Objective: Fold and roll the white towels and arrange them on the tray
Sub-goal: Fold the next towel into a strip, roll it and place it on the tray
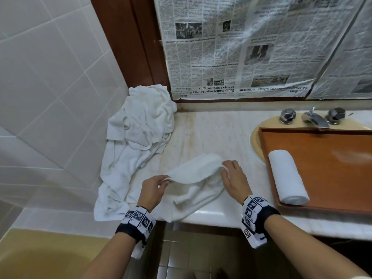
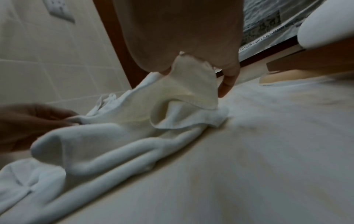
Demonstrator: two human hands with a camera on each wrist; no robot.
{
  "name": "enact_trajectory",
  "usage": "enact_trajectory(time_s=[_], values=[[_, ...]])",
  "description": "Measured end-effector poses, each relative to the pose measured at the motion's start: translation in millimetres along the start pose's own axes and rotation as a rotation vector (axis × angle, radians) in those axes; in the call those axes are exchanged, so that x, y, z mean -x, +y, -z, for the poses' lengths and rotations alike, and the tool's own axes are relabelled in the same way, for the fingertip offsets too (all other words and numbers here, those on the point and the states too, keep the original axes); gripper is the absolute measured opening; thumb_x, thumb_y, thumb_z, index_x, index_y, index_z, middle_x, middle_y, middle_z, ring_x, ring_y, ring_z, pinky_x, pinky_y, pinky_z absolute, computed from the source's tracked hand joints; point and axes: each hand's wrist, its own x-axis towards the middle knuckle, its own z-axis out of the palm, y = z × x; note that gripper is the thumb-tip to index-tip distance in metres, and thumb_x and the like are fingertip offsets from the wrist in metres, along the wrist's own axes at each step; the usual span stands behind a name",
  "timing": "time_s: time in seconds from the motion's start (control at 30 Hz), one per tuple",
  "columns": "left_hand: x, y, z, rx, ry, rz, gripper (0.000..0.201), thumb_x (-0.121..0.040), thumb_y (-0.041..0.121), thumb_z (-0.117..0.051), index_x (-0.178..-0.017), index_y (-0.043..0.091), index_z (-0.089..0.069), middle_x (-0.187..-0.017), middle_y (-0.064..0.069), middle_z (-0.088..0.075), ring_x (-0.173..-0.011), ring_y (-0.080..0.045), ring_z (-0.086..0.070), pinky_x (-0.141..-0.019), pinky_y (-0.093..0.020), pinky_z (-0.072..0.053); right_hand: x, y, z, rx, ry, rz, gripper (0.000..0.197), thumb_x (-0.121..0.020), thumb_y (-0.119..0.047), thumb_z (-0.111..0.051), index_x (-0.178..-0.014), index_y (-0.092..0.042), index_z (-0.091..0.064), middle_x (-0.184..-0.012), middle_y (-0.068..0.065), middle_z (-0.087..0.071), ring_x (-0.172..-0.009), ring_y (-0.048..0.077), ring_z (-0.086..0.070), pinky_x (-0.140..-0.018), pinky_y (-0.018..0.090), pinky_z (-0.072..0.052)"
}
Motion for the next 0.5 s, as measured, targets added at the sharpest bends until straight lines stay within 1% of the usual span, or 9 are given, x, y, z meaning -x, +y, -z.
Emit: enact_trajectory(time_s=[0.07, 0.1, 0.2, 0.27, 0.33, 0.37, 0.43, 0.5], values=[[-14, -15, -4, -0.039, 0.040, 0.034, 0.009, -0.091, 0.022, -0.071, -0.093, 0.027, -0.078, -0.100, 0.013, -0.075, -0.094, -0.003, -0.067, -0.090, -0.027, -0.051, -10, -10, -7, 0.009, -0.058, -0.009, 0.023, -0.104, -0.032, -0.038, -0.121, -0.023, -0.051, -0.129, -0.002, -0.045, -0.112, 0.025, -0.048, -0.092, 0.047, -0.043], [-20, -23, -7, -0.059, 0.031, 0.059, 0.010, -0.091, 0.025, -0.070, -0.097, 0.025, -0.078, -0.103, 0.010, -0.075, -0.098, -0.008, -0.067, -0.091, -0.029, -0.050, -13, -12, -12, 0.039, -0.110, -0.035, 0.026, -0.104, -0.034, -0.038, -0.124, -0.024, -0.051, -0.134, -0.001, -0.043, -0.116, 0.027, -0.046, -0.093, 0.047, -0.043], [-33, -37, -13, -0.086, -0.033, 0.120, 0.015, -0.093, 0.028, -0.066, -0.103, 0.026, -0.077, -0.107, 0.007, -0.075, -0.104, -0.015, -0.066, -0.092, -0.029, -0.049, -17, -10, -26, 0.094, -0.225, -0.117, 0.033, -0.103, -0.037, -0.040, -0.134, -0.028, -0.047, -0.145, 0.000, -0.034, -0.123, 0.030, -0.043, -0.098, 0.045, -0.041], [-32, -43, -17, -0.128, -0.113, 0.136, 0.018, -0.095, 0.030, -0.062, -0.106, 0.027, -0.076, -0.111, 0.007, -0.074, -0.106, -0.017, -0.065, -0.092, -0.027, -0.047, -14, -9, -30, 0.076, -0.266, -0.173, 0.041, -0.099, -0.032, -0.046, -0.140, -0.031, -0.042, -0.148, 0.003, -0.033, -0.127, 0.032, -0.040, -0.103, 0.044, -0.038], [-24, -46, -22, -0.198, -0.165, 0.117, 0.020, -0.097, 0.031, -0.059, -0.109, 0.027, -0.074, -0.114, 0.005, -0.071, -0.107, -0.020, -0.064, -0.090, -0.028, -0.045, -7, -10, -30, 0.071, -0.290, -0.223, 0.051, -0.094, -0.025, -0.050, -0.143, -0.033, -0.039, -0.143, 0.006, -0.040, -0.126, 0.032, -0.040, -0.103, 0.039, -0.036], [-17, -46, -24, -0.211, -0.161, 0.086, 0.020, -0.097, 0.032, -0.058, -0.109, 0.027, -0.074, -0.113, 0.005, -0.071, -0.106, -0.020, -0.064, -0.089, -0.029, -0.045, -3, -11, -29, 0.084, -0.300, -0.235, 0.053, -0.093, -0.023, -0.051, -0.143, -0.032, -0.040, -0.139, 0.007, -0.045, -0.124, 0.032, -0.042, -0.102, 0.038, -0.036], [0, -44, -28, -0.228, -0.174, 0.036, 0.020, -0.098, 0.034, -0.057, -0.109, 0.029, -0.072, -0.110, 0.004, -0.070, -0.103, -0.020, -0.064, -0.087, -0.032, -0.047, 9, -14, -27, 0.089, -0.303, -0.232, 0.050, -0.093, -0.023, -0.051, -0.142, -0.029, -0.043, -0.131, 0.009, -0.054, -0.119, 0.032, -0.049, -0.100, 0.038, -0.039], [18, -38, -26, -0.250, -0.221, 0.023, 0.021, -0.097, 0.037, -0.056, -0.110, 0.030, -0.071, -0.108, 0.006, -0.070, -0.102, -0.019, -0.064, -0.088, -0.034, -0.049, 27, -18, -24, 0.059, -0.304, -0.211, 0.045, -0.092, -0.024, -0.053, -0.136, -0.028, -0.049, -0.121, 0.008, -0.062, -0.110, 0.030, -0.057, -0.094, 0.037, -0.045]])
